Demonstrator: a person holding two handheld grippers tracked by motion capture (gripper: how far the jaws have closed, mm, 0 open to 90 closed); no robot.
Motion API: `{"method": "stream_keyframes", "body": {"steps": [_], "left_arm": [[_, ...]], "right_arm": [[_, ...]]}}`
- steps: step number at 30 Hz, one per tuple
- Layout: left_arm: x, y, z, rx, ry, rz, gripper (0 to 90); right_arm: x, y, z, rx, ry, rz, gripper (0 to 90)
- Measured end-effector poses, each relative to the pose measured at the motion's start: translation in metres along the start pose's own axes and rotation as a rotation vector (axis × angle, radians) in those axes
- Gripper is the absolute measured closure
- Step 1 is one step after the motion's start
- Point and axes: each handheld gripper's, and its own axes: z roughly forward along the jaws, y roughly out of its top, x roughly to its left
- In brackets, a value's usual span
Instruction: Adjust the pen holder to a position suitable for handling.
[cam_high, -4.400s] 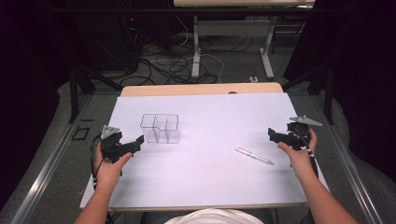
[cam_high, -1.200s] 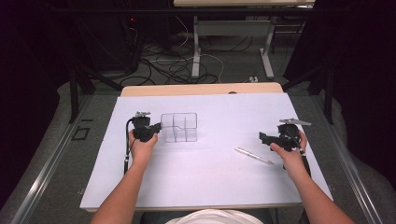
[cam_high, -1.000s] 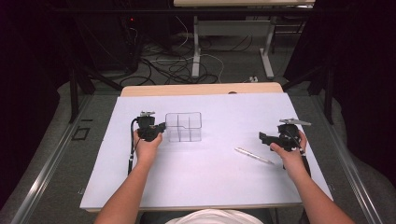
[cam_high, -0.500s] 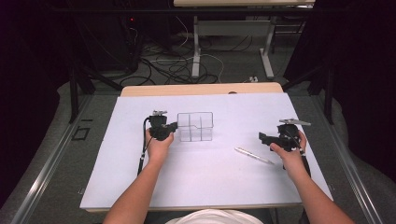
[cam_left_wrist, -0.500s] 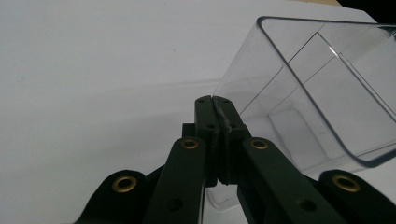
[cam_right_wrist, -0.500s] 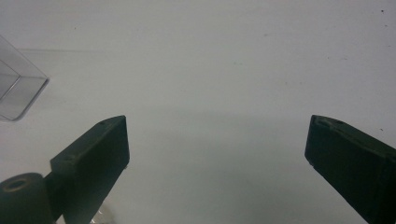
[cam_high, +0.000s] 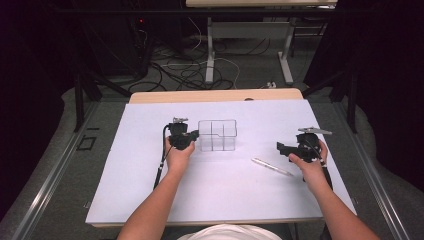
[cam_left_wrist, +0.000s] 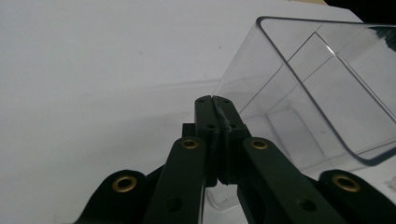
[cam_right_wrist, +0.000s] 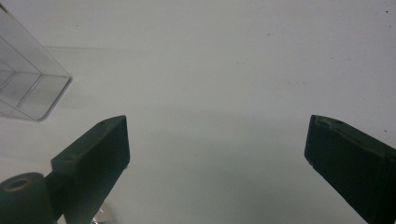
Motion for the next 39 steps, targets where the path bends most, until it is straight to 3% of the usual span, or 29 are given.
{"method": "stream_keyframes", "body": {"steps": [13,20,27,33,39], "left_arm": [[-0.006,0.001,0.003,0.01,-0.001,0.022,89.3],[-0.003,0.003,-0.008,0.007,0.012,0.036,85.6],[-0.001,0.004,-0.024,-0.007,-0.017,0.04,79.3],[0.002,0.003,-0.038,-0.019,-0.045,0.02,72.8],[0.003,0.0,-0.05,-0.025,-0.055,0.036,67.0]], "right_arm": [[0.001,0.0,0.001,0.007,0.003,-0.002,7.0],[0.001,0.0,-0.001,0.012,0.009,-0.004,7.0],[0.003,0.0,-0.001,0.013,0.018,-0.025,7.0],[0.006,0.001,-0.003,0.01,0.03,-0.058,13.0],[0.01,0.002,-0.004,-0.003,0.058,-0.124,21.0]]}}
